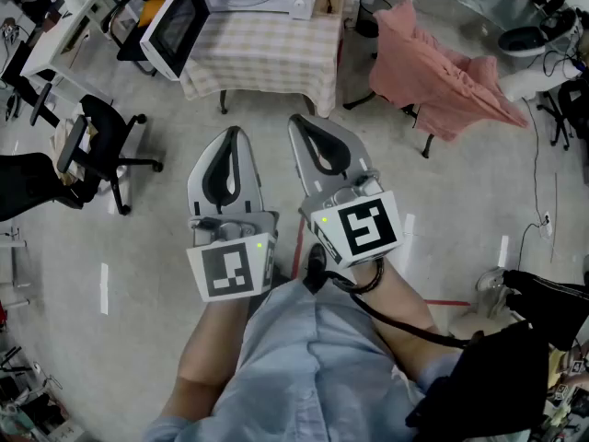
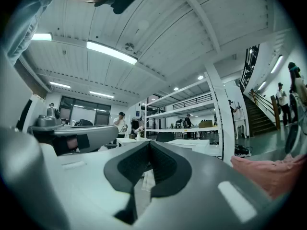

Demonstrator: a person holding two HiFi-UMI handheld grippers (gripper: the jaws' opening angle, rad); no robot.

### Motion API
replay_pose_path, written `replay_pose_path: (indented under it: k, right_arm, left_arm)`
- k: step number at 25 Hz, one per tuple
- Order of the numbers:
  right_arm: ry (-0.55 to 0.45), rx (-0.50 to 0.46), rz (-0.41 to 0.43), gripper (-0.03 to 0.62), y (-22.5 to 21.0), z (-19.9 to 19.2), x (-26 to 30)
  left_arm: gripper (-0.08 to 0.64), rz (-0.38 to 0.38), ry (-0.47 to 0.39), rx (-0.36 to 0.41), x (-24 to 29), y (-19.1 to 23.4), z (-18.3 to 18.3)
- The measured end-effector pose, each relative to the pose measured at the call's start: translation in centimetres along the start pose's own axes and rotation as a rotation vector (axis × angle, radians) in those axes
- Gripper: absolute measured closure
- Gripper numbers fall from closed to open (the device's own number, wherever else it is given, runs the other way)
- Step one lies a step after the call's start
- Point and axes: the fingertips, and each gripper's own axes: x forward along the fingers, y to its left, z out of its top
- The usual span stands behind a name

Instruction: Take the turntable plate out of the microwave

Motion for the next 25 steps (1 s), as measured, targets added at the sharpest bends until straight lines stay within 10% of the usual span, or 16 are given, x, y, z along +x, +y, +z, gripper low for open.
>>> replay_pose_path:
  k: [25]
  right_arm:
    - [-0.002, 0.039, 0.053, 0.592, -4.9, -0.5, 0.8]
  left_arm:
    - [0.554, 0.039, -0.010, 0.007, 3.9, -2.2, -0.5]
